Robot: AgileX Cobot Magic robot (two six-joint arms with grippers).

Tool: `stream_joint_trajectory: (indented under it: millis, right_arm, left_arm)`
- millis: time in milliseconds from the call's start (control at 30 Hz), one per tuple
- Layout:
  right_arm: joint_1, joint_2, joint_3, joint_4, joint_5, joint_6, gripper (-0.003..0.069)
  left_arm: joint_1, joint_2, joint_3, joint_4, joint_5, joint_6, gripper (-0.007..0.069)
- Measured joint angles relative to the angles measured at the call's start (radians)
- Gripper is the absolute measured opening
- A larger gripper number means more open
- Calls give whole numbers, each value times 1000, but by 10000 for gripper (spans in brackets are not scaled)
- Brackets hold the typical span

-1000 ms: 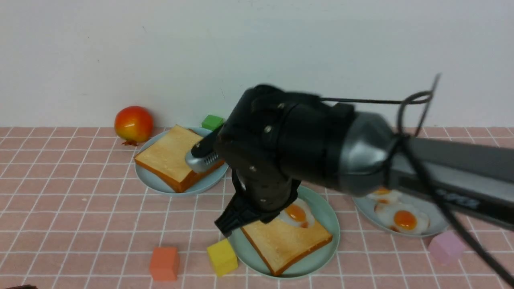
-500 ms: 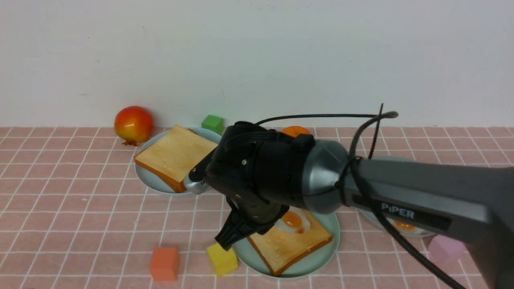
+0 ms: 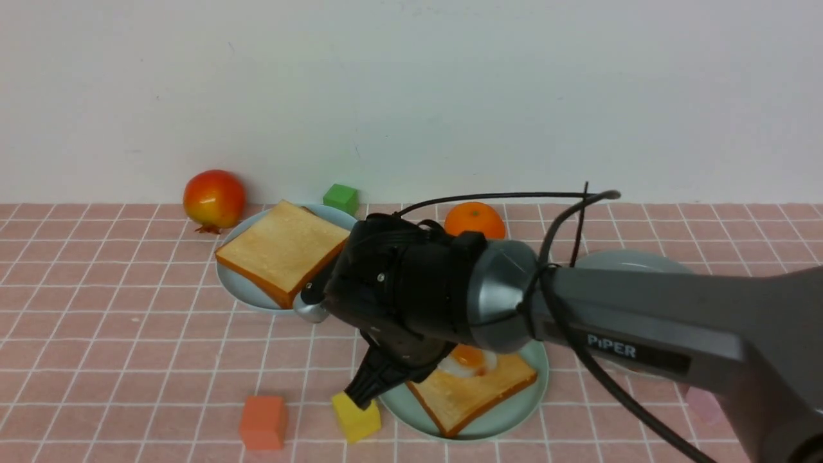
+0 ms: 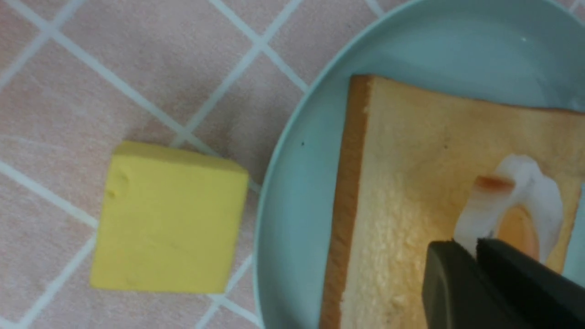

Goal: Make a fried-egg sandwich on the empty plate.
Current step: Use the right arm to place the fried egg on the slice of bread in the middle

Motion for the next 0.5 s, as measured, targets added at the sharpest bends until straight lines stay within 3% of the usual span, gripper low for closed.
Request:
stream_joint_trajectory:
  millis: [500]
  right_arm:
    - [0,-37,0,-8,48,13,75]
  left_arm:
    - [0,0,0,-6,0,0,12]
